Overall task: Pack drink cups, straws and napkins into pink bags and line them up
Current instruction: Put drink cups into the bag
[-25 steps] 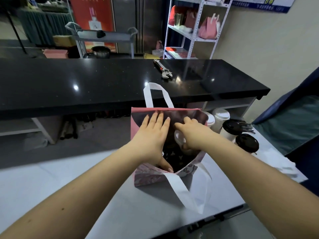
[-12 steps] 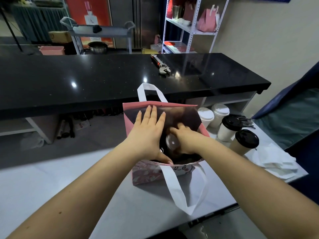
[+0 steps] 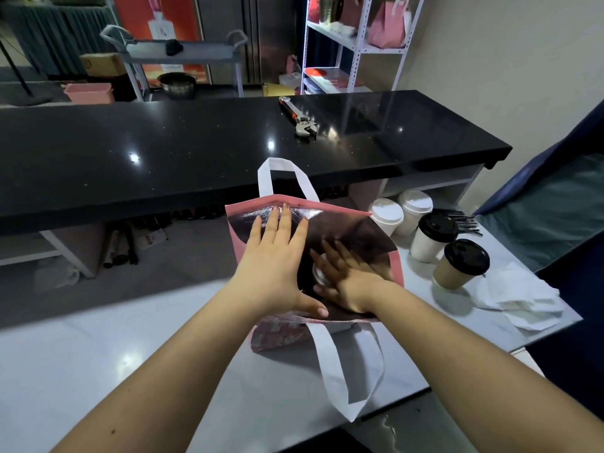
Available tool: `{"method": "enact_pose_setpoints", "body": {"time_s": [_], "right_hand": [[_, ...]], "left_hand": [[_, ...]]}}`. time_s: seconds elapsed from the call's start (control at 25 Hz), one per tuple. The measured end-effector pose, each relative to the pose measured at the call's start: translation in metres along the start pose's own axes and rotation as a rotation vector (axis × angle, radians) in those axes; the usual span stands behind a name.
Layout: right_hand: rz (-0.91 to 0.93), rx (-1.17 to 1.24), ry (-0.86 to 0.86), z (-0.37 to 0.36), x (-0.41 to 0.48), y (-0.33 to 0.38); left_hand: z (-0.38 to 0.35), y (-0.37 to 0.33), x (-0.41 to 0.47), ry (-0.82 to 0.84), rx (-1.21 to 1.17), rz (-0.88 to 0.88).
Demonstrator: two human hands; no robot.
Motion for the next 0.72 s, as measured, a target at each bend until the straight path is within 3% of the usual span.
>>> {"method": "enact_pose_setpoints", "body": {"time_s": [0.16, 0.28, 0.44, 0.72], "right_hand": [[0.028, 0.063, 0.077, 0.054, 0.005, 0.011], [0.066, 0.179, -0.177, 0.123, -0.01, 0.014], [0.049, 0.162, -0.431, 0.16, -0.06, -0.01], [-0.001, 0.093, -0.605, 0.133, -0.151, -0.086]], "left_hand": [[0.02, -0.004, 0.004, -0.075, -0.07, 0.05], [0.046, -0.01, 0.015, -0.26, -0.113, 0.107], [0.067, -0.04, 0.027, -0.332, -0.138, 0.208], [0.072, -0.133, 0.048, -0.31, -0.183, 0.249]]}}
Point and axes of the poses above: each hand's wrist, its own x-axis towards the middle knuckle, its own z-axis out of the back of the hand, y = z × x, the point moved 2 cm from there along x, towards the middle knuckle, and after that the axes turned 10 degrees about -y, right-handed, at the moved point
